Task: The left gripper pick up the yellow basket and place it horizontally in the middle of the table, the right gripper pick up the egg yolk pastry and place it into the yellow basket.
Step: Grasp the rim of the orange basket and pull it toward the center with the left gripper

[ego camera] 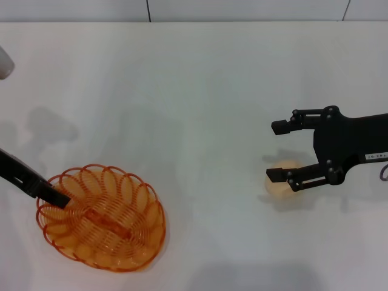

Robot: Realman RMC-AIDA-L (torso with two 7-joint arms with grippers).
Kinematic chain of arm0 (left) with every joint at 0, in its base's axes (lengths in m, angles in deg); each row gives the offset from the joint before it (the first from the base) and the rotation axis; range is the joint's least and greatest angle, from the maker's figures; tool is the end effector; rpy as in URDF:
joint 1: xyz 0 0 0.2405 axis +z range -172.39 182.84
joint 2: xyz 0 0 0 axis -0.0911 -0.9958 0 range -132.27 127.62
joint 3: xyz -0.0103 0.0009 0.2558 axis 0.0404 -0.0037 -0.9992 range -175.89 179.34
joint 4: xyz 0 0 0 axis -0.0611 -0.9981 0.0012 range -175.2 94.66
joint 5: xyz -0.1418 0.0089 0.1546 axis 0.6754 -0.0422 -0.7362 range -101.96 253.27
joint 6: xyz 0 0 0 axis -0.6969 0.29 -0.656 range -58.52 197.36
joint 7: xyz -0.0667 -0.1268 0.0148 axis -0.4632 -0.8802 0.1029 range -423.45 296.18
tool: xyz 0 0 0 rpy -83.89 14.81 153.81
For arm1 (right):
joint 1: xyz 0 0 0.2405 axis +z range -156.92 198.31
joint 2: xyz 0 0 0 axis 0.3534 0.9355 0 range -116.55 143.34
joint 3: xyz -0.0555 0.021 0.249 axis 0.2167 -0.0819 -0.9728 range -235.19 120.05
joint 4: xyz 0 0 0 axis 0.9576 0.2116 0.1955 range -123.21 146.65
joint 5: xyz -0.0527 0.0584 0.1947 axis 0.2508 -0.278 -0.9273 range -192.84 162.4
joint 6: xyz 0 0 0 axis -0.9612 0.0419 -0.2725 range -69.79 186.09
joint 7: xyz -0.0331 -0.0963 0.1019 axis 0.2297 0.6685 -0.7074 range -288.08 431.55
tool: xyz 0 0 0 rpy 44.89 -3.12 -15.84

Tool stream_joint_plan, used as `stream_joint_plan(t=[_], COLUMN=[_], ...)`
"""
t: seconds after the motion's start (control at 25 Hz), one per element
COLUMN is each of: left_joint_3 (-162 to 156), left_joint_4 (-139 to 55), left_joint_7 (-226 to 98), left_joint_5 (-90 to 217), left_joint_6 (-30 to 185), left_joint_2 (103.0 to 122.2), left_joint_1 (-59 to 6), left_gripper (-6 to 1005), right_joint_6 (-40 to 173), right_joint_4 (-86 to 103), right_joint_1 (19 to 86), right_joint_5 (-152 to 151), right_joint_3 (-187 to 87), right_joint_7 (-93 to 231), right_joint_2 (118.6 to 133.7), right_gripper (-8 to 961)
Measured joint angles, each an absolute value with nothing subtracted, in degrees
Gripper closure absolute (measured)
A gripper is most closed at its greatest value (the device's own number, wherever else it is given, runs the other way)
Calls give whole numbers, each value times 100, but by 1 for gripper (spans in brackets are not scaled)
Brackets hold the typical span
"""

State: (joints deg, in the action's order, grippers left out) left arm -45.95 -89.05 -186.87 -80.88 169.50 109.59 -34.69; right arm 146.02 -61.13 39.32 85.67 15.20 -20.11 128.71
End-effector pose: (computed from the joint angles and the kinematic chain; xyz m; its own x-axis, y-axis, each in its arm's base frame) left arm -0.2871 0.3411 0.0576 0.5563 0.7886 -0.2620 0.7519 -0.6120 -0.2454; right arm 0.1913 0.3080 0.0238 0.9451 -0.0630 -0.3208 -0.1178 -0.9810 -0.1544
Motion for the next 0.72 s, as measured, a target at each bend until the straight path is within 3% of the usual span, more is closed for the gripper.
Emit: stream_joint_plan(t=[0.36,0.72], left_joint_3=[-4723,-4784], left_joint_4=[-8886,-8824], left_joint_7=[-18824,-18872], left_joint_5=[-8171,-8262], left_joint_6=[16817,16738], left_joint_2=[10984,10991], left_joint_1=[-3504,-3551], left_gripper=[597,725], right_joint_6=[14597,14602], right_joint_4=[-6100,-6096], right_joint_1=[3932,3932], right_joint_5=[8568,8568], right_joint_3=[1516,1500], right_joint_7=[-2009,-2002], right_joint_2=[12871,12871], right_gripper=[112,112])
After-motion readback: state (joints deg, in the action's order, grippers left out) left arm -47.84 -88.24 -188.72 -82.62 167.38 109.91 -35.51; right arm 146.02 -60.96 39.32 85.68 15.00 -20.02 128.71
